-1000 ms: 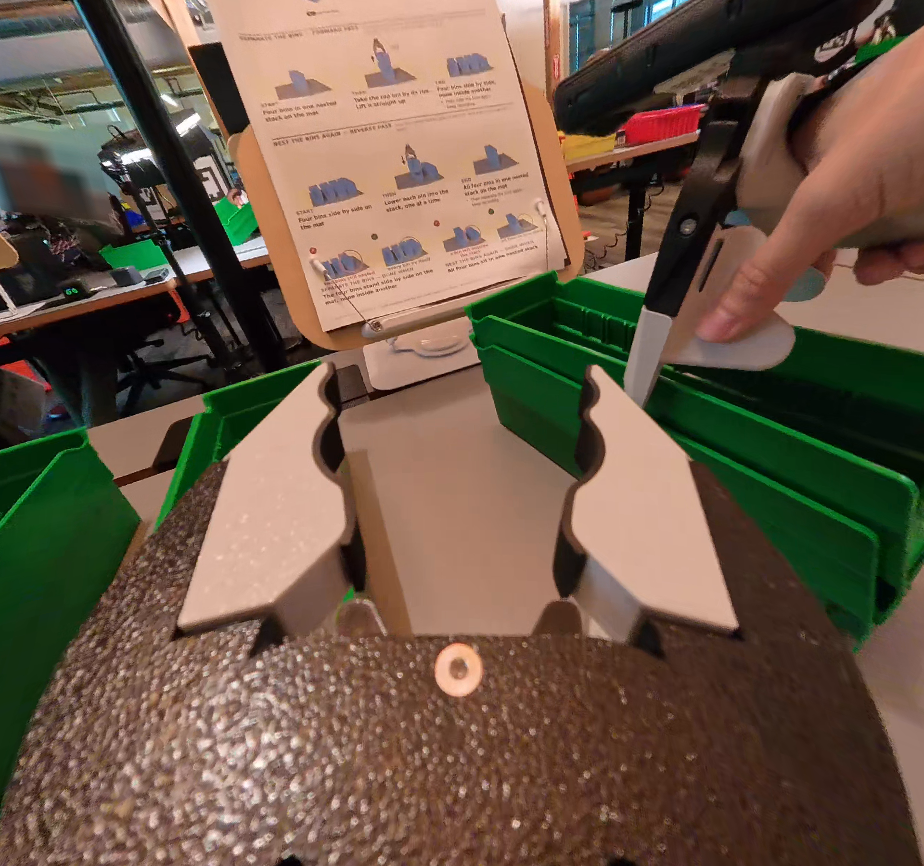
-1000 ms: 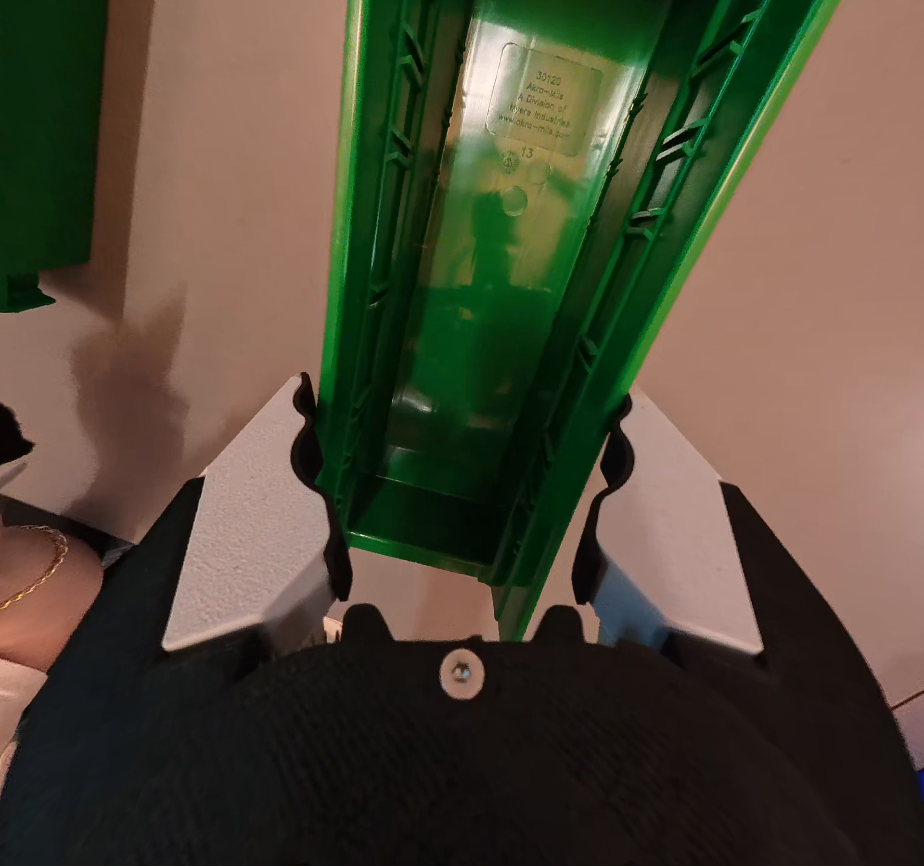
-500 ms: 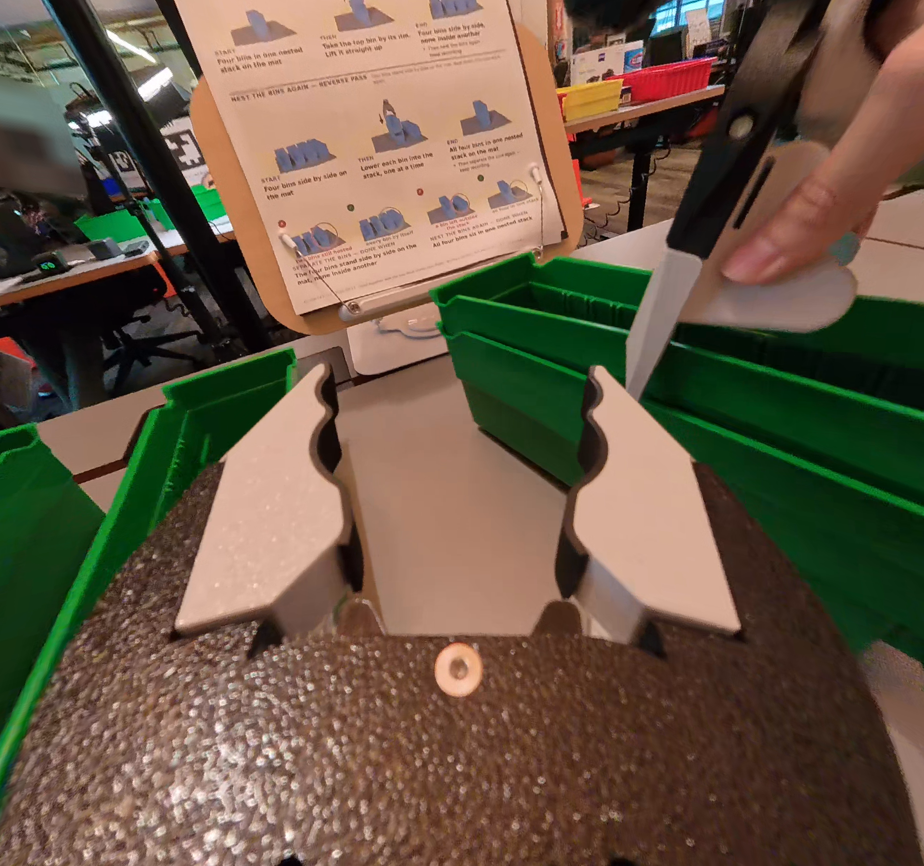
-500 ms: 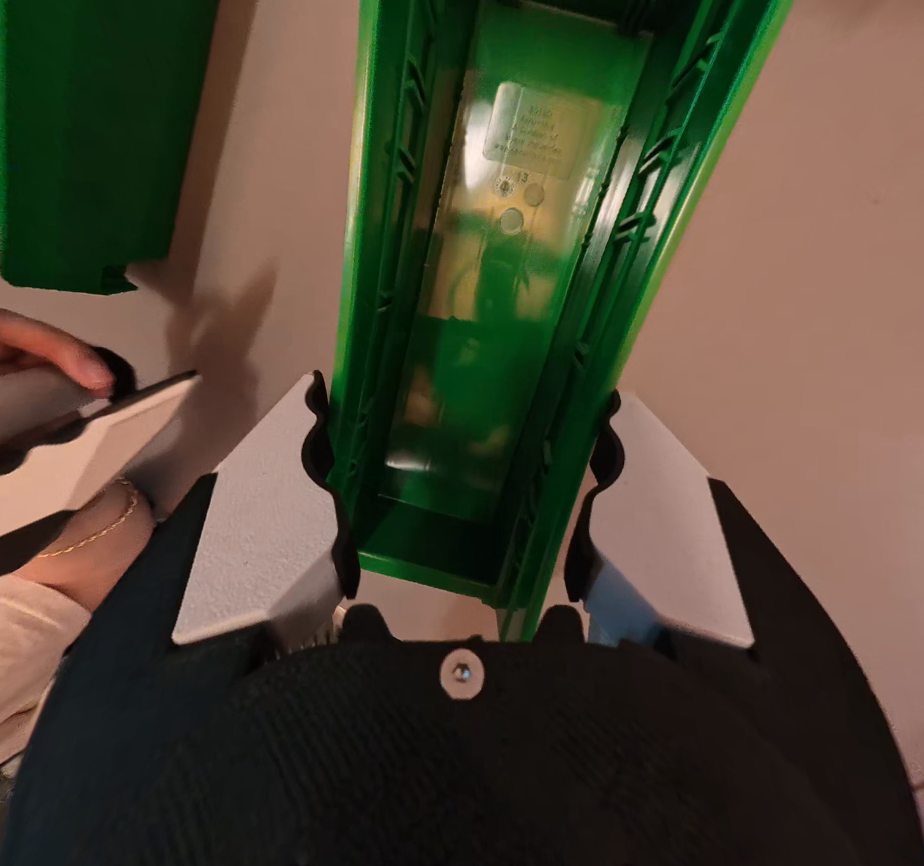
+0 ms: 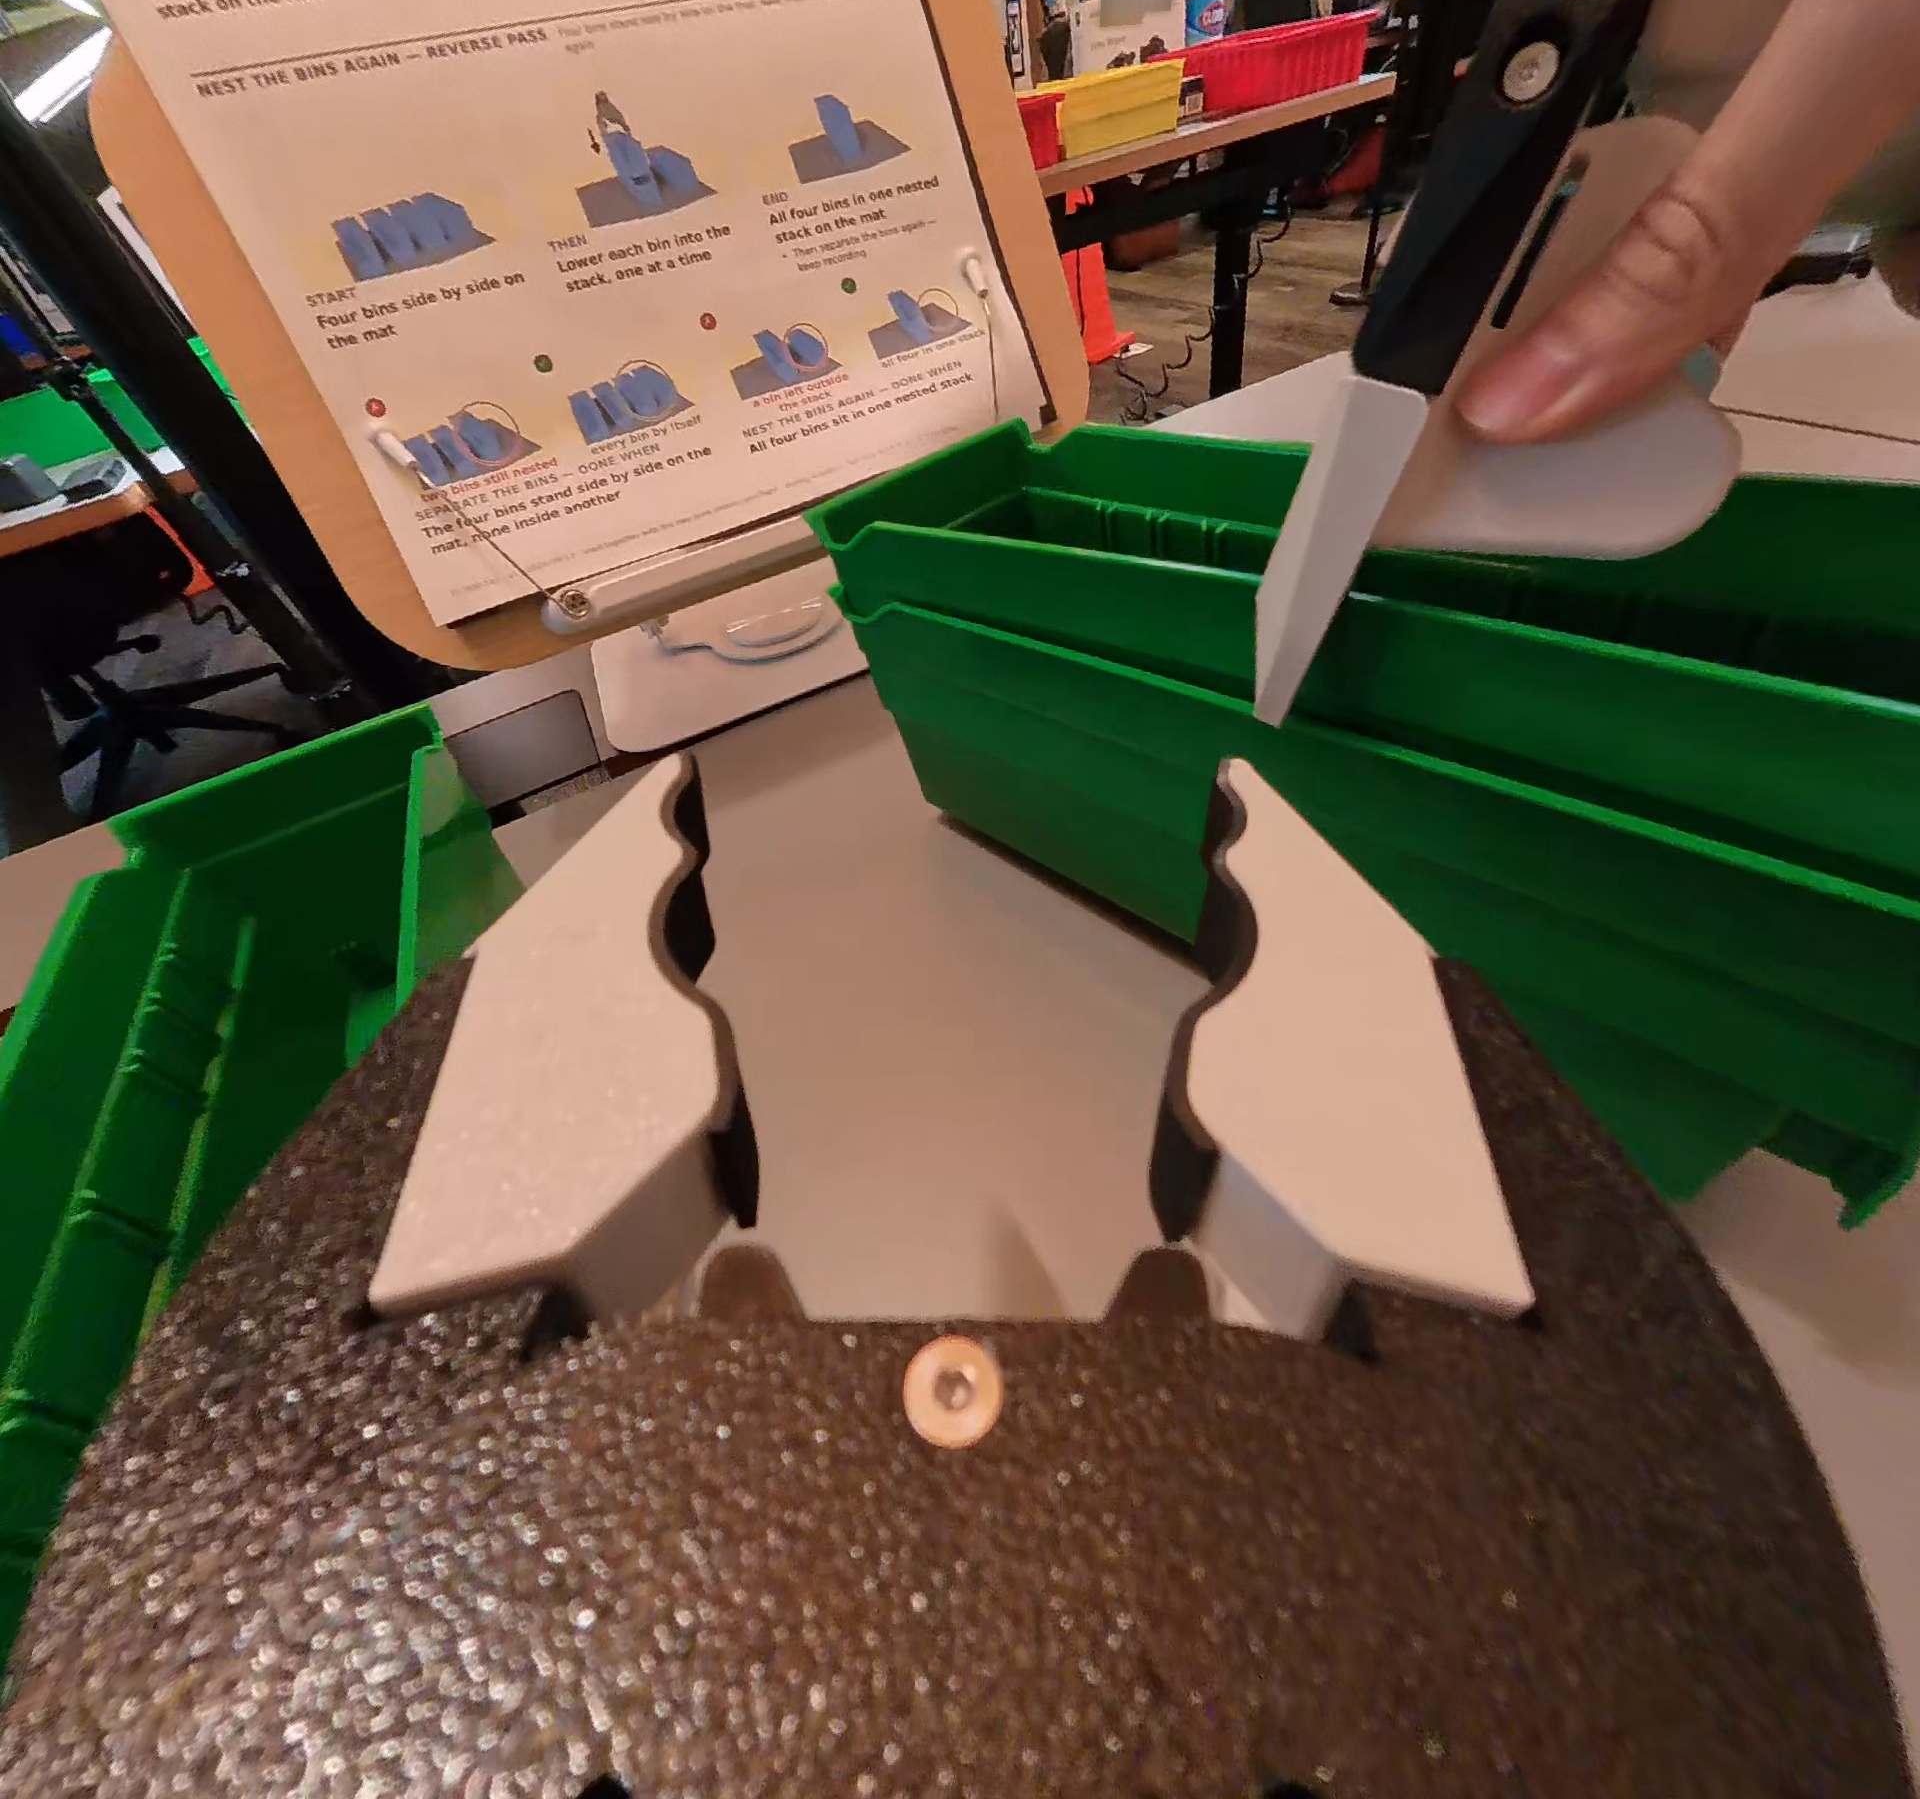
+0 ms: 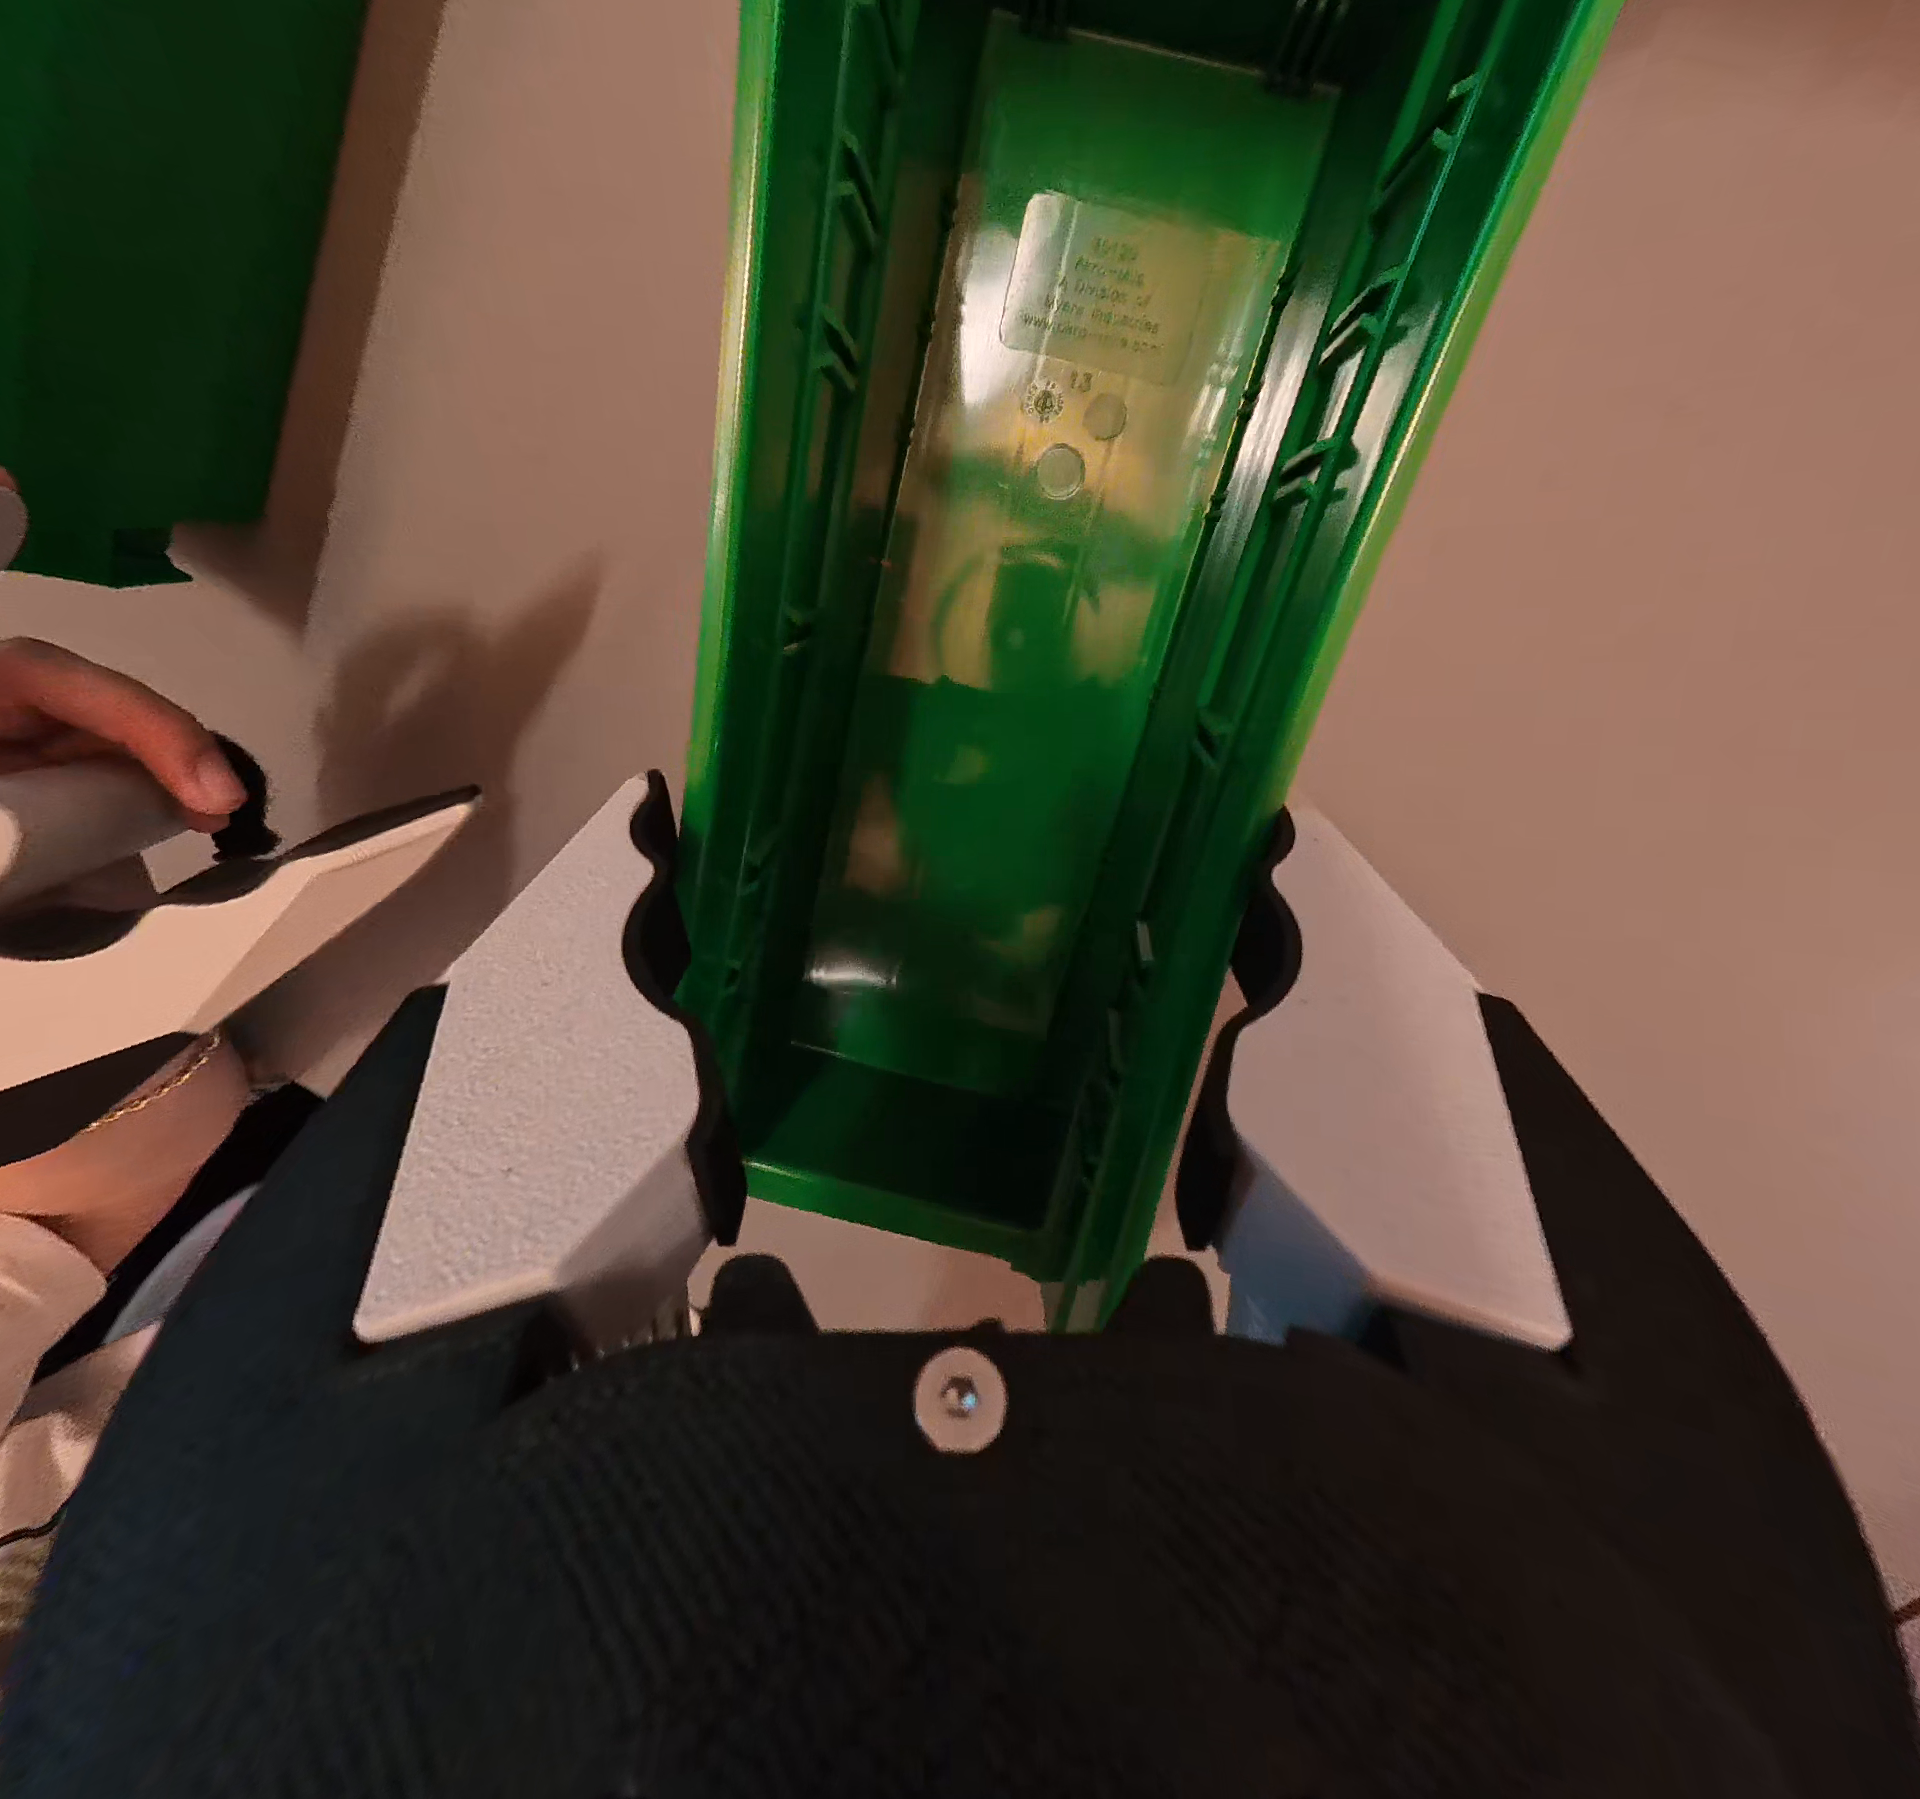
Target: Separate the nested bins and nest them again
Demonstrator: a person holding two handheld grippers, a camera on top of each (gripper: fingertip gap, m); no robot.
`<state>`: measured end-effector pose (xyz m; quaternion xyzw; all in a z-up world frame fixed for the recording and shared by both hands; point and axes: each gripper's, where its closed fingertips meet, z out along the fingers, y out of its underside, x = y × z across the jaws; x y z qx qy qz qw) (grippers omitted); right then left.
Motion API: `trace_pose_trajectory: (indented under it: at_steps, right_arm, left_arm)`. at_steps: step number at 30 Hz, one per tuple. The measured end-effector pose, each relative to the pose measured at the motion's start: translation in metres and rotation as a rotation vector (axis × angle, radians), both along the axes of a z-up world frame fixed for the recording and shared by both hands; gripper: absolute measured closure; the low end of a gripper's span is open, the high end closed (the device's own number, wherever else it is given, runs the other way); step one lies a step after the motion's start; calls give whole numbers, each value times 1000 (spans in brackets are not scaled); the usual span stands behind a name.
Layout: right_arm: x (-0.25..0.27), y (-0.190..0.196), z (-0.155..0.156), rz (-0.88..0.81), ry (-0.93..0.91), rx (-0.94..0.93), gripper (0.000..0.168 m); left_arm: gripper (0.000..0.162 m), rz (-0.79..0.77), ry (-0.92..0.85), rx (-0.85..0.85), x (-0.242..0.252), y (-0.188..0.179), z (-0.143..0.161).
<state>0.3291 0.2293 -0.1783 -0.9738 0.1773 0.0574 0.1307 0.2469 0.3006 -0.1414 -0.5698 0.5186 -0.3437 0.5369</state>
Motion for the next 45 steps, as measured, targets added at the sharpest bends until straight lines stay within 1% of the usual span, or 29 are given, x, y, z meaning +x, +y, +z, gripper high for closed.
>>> trace_pose_trajectory:
  at_steps: [5, 9, 13, 17, 20, 22, 24, 27, 31, 38, 42, 45]
  right_arm:
    - [1, -2, -6, 17, -1, 1, 58]
    - [3, -2, -9, 12, 12, 13, 55]
    - [4, -7, -12, 3, 23, 3, 49]
    - [4, -7, -13, -2, 14, 5, 47]
    - [4, -3, -12, -23, 5, 22, 47]
    - [1, 1, -7, -37, 17, 42, 55]
    - [-2, 1, -6, -27, 13, 32, 58]
    - [-2, 1, -7, -31, 3, 25, 54]
    - [0, -6, -11, -12, -71, -26, 45]
    - [2, -6, -7, -16, -163, -35, 48]
    - [2, -8, -11, 1, -197, -85, 46]
    - [4, -5, -9, 4, -198, -93, 52]
  left_arm:
    - [69, 6, 7, 7, 0, 1, -1]
    - [69, 1, 15, -11, 2, 0, 0]
    - [69, 23, 30, -7, 4, 7, 5]
    - [70, 0, 56, -45, 9, 5, -3]
    - [71, -8, 68, -29, 11, 2, -11]
    - [70, -19, 97, -35, 11, -1, -15]
    - [71, -16, 95, -22, 10, -2, -14]
    - [71, -17, 86, -32, 8, -2, -13]
    - [71, -25, 80, -37, 5, -3, -13]
    - [72, -31, 100, -26, 6, -8, -15]
    - [72, -26, 102, -10, 6, -10, -15]
    - [73, -31, 103, -16, 6, -10, -15]
